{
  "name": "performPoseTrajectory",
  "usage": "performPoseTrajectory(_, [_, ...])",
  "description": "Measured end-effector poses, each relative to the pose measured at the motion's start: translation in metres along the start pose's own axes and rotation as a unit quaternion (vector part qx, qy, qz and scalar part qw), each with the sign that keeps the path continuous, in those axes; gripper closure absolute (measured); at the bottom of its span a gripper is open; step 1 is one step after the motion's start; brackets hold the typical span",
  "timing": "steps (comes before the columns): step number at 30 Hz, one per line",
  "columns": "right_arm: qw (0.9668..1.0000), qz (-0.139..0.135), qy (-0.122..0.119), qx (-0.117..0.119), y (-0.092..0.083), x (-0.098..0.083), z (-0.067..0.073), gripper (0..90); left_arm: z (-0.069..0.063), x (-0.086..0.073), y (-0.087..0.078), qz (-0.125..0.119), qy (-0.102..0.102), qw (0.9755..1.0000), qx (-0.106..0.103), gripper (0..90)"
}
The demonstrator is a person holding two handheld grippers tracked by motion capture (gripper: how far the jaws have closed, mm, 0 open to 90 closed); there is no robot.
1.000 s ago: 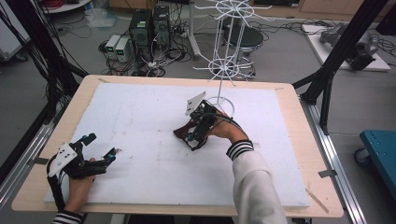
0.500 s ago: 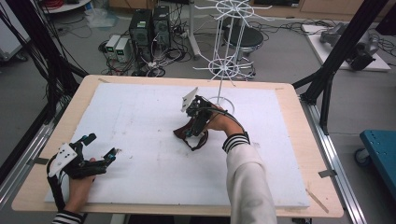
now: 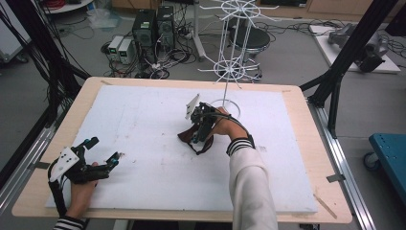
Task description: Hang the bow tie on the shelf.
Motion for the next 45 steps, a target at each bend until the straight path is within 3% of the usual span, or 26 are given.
performPoseTrajectory(5, [0.9999, 0.011, -0.009, 0.005, 0.0008, -0.0033, -0.0007, 15.6, 0.0001, 0.0, 0.0, 0.0, 0.0, 1.0, 0.0, 1.8])
performPoseTrajectory(22, [0.999, 0.029, -0.033, 0.002, 0.004, -0.0053, -0.0027, 31.5, 0.0001, 0.0, -0.0001, 0.0, 0.0, 1.0, 0.0, 1.8])
performPoseTrajectory(27, [0.9991, 0.031, -0.029, -0.001, 0.0053, -0.0066, -0.0045, 36.6, 0.0001, 0.0, -0.0001, 0.001, -0.001, 1.0, 0.0, 1.8])
performPoseTrajectory(33, [0.9992, 0.036, -0.014, -0.005, 0.0057, -0.0092, -0.0064, 50.3, 0.0001, 0.0001, -0.0001, 0.0, -0.001, 1.0, 0.0, 1.8])
performPoseTrajectory(37, [0.999, 0.04, 0.013, -0.013, 0.0042, -0.0097, -0.0098, 70.1, 0.0002, 0.0, -0.0002, 0.0, -0.001, 1.0, 0.0, 1.7])
performPoseTrajectory(45, [0.9988, 0.045, 0.002, -0.018, 0.0025, -0.0082, -0.0077, 74.4, 0.0003, 0.0001, -0.0004, 0.0, -0.001, 1.0, 0.0, 1.8])
Point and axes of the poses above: each handheld gripper's, and its own axes: y roughly forward along the jaws, x roughly out of its top, z roughly to its left, the point moved 7 cm from there along y, roughly forward along the jaws, and after that the axes turned 8 degrees about -z, right-handed, at the moved point
